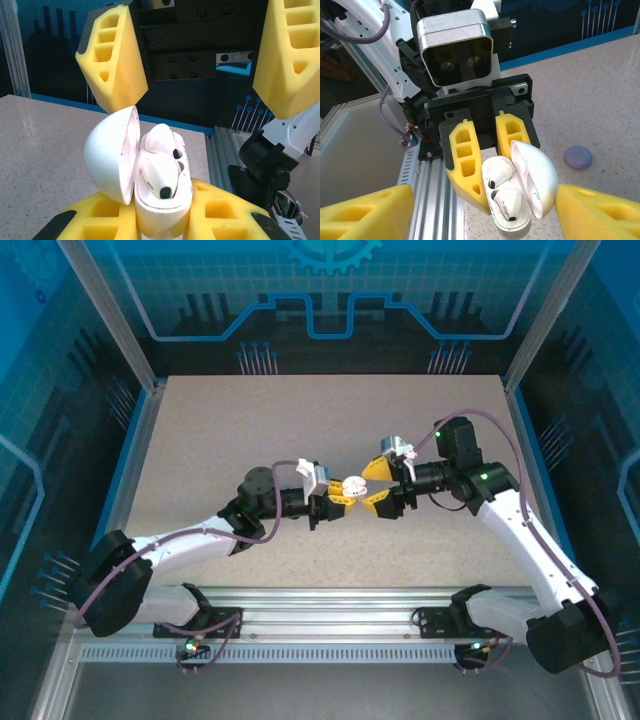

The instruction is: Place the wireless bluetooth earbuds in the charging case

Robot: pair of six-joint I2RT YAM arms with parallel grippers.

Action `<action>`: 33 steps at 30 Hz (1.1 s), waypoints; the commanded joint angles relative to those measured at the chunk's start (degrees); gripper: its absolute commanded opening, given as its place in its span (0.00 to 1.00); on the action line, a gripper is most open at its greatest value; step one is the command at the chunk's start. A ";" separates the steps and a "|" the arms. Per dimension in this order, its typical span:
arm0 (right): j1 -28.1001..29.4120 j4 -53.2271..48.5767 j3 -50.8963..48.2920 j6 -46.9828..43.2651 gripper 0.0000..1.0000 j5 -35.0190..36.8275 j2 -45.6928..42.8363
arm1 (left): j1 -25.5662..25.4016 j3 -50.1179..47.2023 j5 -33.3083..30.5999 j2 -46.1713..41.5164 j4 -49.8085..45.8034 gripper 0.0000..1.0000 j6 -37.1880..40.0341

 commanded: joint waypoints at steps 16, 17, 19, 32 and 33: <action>0.55 -3.79 -0.16 -3.48 0.69 -6.14 2.89 | -0.32 2.90 -1.36 -0.60 -2.11 0.18 1.99; 0.55 -4.07 -0.13 -3.82 0.67 -6.60 2.71 | -0.30 3.00 -1.90 -0.49 -2.37 0.18 1.82; 0.54 -4.02 -0.27 -4.31 0.63 -7.28 2.20 | -0.27 3.01 -2.43 -0.30 -2.64 0.18 1.82; 0.07 -1.12 -3.26 -5.66 0.57 0.26 -0.55 | -0.21 2.97 -0.89 -0.03 -0.49 0.18 0.34; 0.20 -0.58 -3.54 -6.01 0.57 0.48 -0.89 | -0.21 2.93 -0.40 -0.03 -0.06 0.18 0.14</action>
